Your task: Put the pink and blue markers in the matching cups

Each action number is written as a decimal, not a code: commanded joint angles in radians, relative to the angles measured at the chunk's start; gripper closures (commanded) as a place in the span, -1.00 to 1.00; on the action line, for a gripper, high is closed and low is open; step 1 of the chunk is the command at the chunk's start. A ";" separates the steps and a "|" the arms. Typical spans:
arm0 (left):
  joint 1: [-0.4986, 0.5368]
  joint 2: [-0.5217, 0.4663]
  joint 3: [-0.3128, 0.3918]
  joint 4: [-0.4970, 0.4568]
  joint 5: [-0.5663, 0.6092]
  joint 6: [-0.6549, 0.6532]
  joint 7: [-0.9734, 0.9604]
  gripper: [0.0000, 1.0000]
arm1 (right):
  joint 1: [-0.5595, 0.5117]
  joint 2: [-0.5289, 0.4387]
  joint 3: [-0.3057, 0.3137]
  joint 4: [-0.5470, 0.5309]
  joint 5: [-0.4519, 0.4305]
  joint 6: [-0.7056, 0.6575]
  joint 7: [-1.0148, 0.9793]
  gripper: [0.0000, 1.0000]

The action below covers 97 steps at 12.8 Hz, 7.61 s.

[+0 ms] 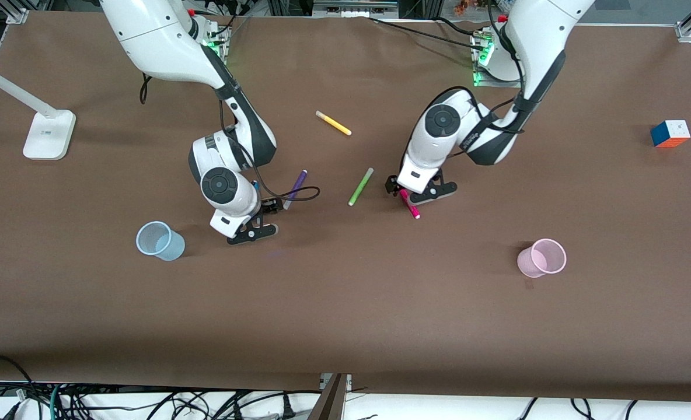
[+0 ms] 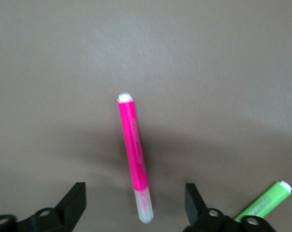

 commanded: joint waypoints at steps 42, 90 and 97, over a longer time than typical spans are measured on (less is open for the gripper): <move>0.614 0.085 0.013 0.667 -0.746 -0.720 -0.110 1.00 | -0.529 -0.090 -0.083 0.173 0.803 -0.428 -1.915 -1.00; 0.683 -0.278 -0.227 0.577 -0.176 -0.959 0.850 -1.00 | -0.498 -0.578 -0.054 0.300 -0.065 -0.905 -0.149 -1.00; 0.259 -0.431 0.324 0.485 -0.275 -0.996 1.335 -1.00 | -0.498 -0.578 -0.054 0.300 -0.065 -0.902 -0.149 -1.00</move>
